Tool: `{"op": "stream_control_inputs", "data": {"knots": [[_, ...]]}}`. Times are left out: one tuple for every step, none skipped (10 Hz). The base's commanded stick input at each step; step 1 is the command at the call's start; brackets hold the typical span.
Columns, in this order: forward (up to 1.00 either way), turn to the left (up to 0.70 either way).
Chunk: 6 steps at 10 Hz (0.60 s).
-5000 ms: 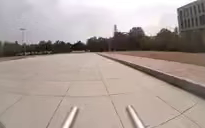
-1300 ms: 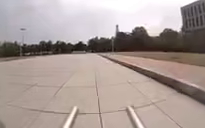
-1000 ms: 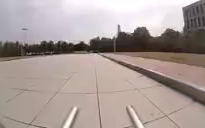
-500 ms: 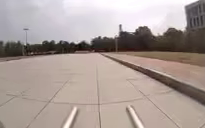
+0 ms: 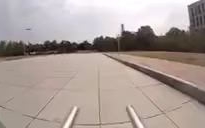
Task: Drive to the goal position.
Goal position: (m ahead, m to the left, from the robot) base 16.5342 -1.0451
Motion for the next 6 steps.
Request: {"op": "stream_control_inputs", "data": {"knots": [[0.70,-0.11],[0.70,-0.28],[0.70,-0.34],[0.70,-0.04],[0.70,0.00],[0.70,0.00]]}}
